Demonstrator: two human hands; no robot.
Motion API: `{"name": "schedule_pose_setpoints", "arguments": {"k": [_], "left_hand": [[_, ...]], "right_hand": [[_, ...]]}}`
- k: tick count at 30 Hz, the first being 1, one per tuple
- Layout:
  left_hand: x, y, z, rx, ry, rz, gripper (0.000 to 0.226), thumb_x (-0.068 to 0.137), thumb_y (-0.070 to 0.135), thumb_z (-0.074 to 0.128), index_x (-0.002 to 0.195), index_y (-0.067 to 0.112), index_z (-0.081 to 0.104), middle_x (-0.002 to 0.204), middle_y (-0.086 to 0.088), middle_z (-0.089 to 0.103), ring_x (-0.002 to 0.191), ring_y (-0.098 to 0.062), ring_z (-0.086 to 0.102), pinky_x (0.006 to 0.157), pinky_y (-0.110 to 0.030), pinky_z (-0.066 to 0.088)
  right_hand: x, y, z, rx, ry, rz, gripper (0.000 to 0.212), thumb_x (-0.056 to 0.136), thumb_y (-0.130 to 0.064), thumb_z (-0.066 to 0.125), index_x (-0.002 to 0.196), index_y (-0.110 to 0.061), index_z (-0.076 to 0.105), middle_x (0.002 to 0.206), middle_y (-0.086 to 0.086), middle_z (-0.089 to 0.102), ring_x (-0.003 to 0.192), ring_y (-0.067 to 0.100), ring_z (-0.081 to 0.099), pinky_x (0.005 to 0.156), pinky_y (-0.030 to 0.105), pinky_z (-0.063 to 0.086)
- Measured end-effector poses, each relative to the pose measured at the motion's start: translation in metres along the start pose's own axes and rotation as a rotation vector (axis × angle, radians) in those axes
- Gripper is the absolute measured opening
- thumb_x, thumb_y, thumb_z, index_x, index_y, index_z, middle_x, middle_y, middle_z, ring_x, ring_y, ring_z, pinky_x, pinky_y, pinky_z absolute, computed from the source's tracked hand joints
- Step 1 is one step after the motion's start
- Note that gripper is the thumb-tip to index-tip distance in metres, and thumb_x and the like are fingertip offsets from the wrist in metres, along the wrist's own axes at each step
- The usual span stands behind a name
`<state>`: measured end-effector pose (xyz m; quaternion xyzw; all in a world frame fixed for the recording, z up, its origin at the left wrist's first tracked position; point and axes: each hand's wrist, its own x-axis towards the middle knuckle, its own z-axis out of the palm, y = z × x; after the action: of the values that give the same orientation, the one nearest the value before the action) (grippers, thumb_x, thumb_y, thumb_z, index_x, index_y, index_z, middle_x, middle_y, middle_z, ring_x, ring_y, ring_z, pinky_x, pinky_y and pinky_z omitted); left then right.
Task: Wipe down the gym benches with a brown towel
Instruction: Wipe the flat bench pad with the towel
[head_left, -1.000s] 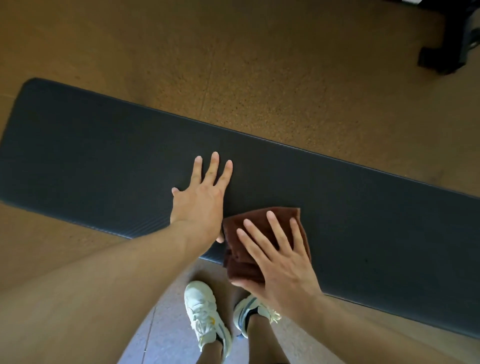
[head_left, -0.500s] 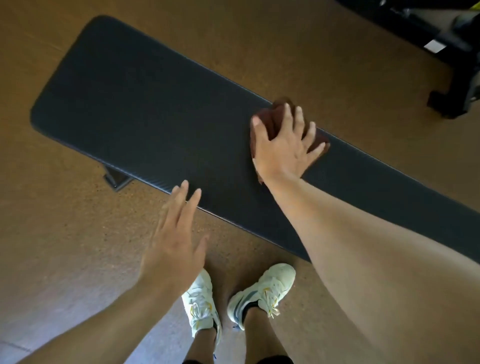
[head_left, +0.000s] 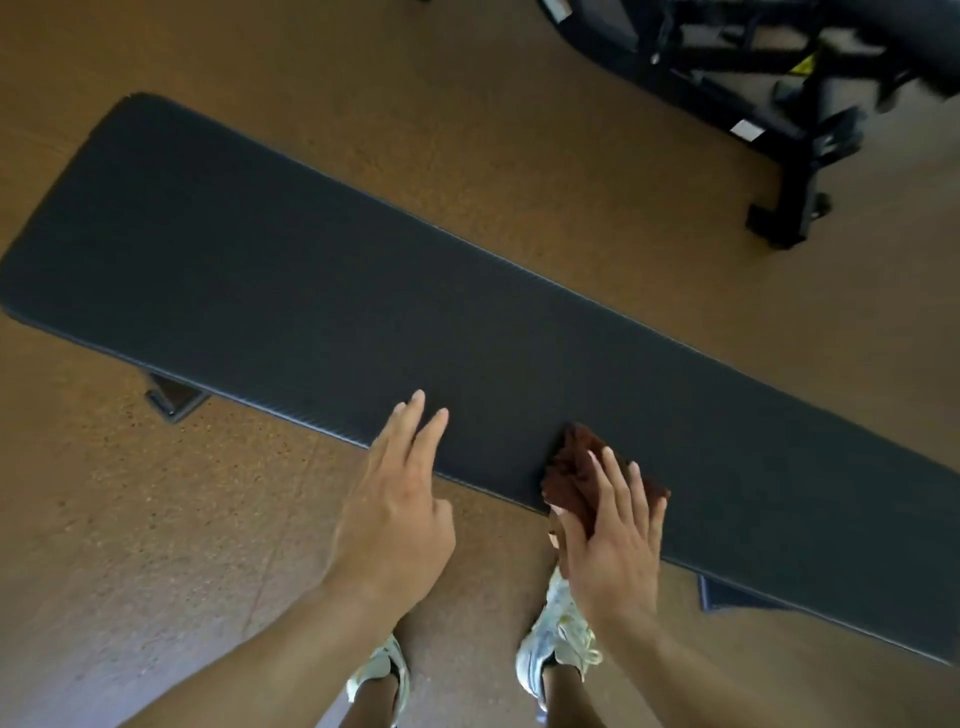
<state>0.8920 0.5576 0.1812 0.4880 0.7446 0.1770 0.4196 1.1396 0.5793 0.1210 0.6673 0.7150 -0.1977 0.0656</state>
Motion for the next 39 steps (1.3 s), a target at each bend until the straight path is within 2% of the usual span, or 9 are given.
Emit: {"name": "schedule_pose_setpoints", "arguments": {"k": [3, 9, 13, 17, 21, 26, 30, 34, 39], "left_hand": [[0.01, 0.034, 0.03, -0.025, -0.086, 0.064, 0.076, 0.096, 0.005, 0.05, 0.161, 0.03, 0.018, 0.167, 0.022, -0.012, 0.153, 0.003, -0.011, 0.128, -0.03, 0.01], [0.054, 0.09, 0.072, 0.04, -0.095, 0.115, 0.076, 0.097, 0.013, 0.055, 0.161, 0.03, 0.017, 0.169, 0.017, -0.006, 0.155, -0.003, -0.004, 0.128, -0.035, 0.016], [0.066, 0.075, 0.093, 0.293, -0.099, 0.066, 0.087, 0.093, 0.016, 0.062, 0.163, 0.021, 0.011, 0.172, 0.004, -0.002, 0.157, -0.015, -0.008, 0.129, -0.041, 0.006], [0.059, 0.075, 0.107, 0.489, -0.138, 0.067, 0.094, 0.092, 0.033, 0.064, 0.163, 0.018, 0.004, 0.171, -0.004, -0.012, 0.157, -0.024, -0.015, 0.126, -0.043, -0.001], [0.065, 0.087, 0.11, 0.716, -0.176, 0.048, 0.105, 0.09, 0.056, 0.065, 0.162, 0.015, 0.001, 0.171, -0.01, -0.008, 0.157, -0.031, -0.01, 0.128, -0.047, 0.011], [0.076, 0.11, 0.114, 0.958, -0.245, -0.027, 0.116, 0.084, 0.068, 0.064, 0.16, 0.006, 0.004, 0.17, -0.017, 0.001, 0.157, -0.038, 0.001, 0.123, -0.045, 0.029], [0.082, 0.13, 0.122, 1.085, -0.304, -0.087, 0.119, 0.081, 0.063, 0.072, 0.159, -0.001, 0.009, 0.168, -0.024, 0.008, 0.155, -0.044, 0.01, 0.114, -0.041, 0.04], [0.081, 0.132, 0.121, 1.142, -0.302, -0.083, 0.115, 0.084, 0.062, 0.069, 0.159, 0.0, 0.009, 0.169, -0.022, 0.009, 0.155, -0.042, 0.009, 0.11, -0.04, 0.045], [0.08, 0.135, 0.122, 1.14, -0.308, -0.11, 0.117, 0.082, 0.063, 0.071, 0.16, 0.001, 0.009, 0.169, -0.02, 0.008, 0.156, -0.041, 0.008, 0.111, -0.04, 0.044]], "right_hand": [[0.028, 0.023, -0.021, 0.083, -0.011, 0.166, 0.065, 0.106, -0.06, 0.03, 0.164, -0.039, 0.011, 0.174, -0.015, 0.01, 0.161, 0.013, -0.011, 0.13, 0.053, -0.007], [0.186, 0.025, -0.071, 0.177, 0.029, 0.226, 0.072, 0.103, -0.066, 0.034, 0.165, -0.036, 0.013, 0.175, -0.013, -0.001, 0.161, 0.024, -0.015, 0.126, 0.064, -0.01], [0.186, 0.023, -0.062, 0.127, 0.104, 0.06, 0.075, 0.099, -0.073, 0.038, 0.164, -0.038, 0.022, 0.174, -0.014, 0.014, 0.162, 0.021, -0.009, 0.125, 0.063, -0.012], [0.078, 0.054, -0.024, 0.049, 0.187, -0.235, 0.066, 0.101, -0.06, 0.052, 0.16, -0.032, 0.038, 0.168, -0.012, 0.033, 0.162, 0.024, 0.008, 0.126, 0.066, 0.008], [0.008, 0.097, 0.003, -0.034, 0.097, -0.396, 0.064, 0.101, -0.047, 0.055, 0.161, -0.033, 0.036, 0.169, -0.015, 0.029, 0.162, 0.025, 0.012, 0.122, 0.069, 0.022], [0.041, 0.099, -0.013, 0.024, 0.04, -0.367, 0.071, 0.1, -0.047, 0.054, 0.163, -0.035, 0.024, 0.172, -0.017, 0.02, 0.163, 0.021, 0.004, 0.127, 0.065, 0.01], [0.127, 0.11, -0.046, 0.044, 0.137, -0.187, 0.066, 0.103, -0.051, 0.044, 0.163, -0.031, 0.025, 0.172, -0.013, 0.021, 0.163, 0.025, 0.003, 0.128, 0.062, 0.0], [0.194, 0.125, -0.076, 0.088, 0.083, -0.039, 0.066, 0.107, -0.054, 0.04, 0.165, -0.028, 0.02, 0.173, -0.012, 0.02, 0.162, 0.024, -0.003, 0.128, 0.059, -0.006], [0.08, 0.136, -0.039, 0.109, 0.184, -0.178, 0.064, 0.103, -0.04, 0.058, 0.162, -0.028, 0.034, 0.169, -0.012, 0.031, 0.162, 0.024, 0.007, 0.128, 0.063, 0.007]]}}
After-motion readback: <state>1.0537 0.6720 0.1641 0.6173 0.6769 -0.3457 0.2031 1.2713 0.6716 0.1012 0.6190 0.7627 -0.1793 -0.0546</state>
